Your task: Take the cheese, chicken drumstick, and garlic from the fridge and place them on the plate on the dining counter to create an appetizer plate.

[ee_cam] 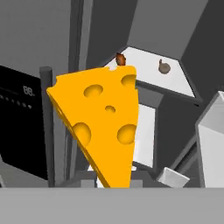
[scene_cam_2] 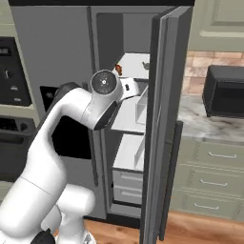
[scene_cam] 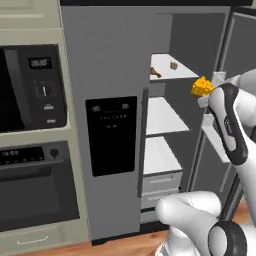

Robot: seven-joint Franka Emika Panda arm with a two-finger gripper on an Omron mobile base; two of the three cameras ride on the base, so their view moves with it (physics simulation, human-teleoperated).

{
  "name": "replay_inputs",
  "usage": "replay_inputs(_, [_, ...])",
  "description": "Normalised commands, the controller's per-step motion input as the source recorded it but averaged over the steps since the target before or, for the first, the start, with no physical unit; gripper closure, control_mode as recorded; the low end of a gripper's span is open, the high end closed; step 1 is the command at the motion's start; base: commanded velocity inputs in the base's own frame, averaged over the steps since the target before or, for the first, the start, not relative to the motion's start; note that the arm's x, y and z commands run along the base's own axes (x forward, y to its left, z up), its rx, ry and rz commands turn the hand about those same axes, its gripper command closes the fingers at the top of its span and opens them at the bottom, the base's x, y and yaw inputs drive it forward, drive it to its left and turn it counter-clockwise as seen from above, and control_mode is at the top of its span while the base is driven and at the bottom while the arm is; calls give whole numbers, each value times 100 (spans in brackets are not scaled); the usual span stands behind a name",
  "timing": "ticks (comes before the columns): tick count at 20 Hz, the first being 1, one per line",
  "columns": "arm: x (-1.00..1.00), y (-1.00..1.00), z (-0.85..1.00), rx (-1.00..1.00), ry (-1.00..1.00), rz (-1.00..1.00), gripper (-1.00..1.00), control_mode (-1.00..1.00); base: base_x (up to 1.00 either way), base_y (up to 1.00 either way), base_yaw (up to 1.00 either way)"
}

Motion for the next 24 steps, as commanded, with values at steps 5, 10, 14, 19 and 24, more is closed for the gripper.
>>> replay_inputs(5, [0,0,0,0,0,0,100,100,-80,4,26])
replay_inputs(10, [0,0,0,0,0,0,100,100,-41,9,69])
replay_inputs(14, [0,0,0,0,0,0,100,100,-27,0,83])
replay_inputs(19, [0,0,0,0,0,0,100,100,-75,0,79])
replay_inputs(24, [0,0,0,0,0,0,100,100,-94,0,72])
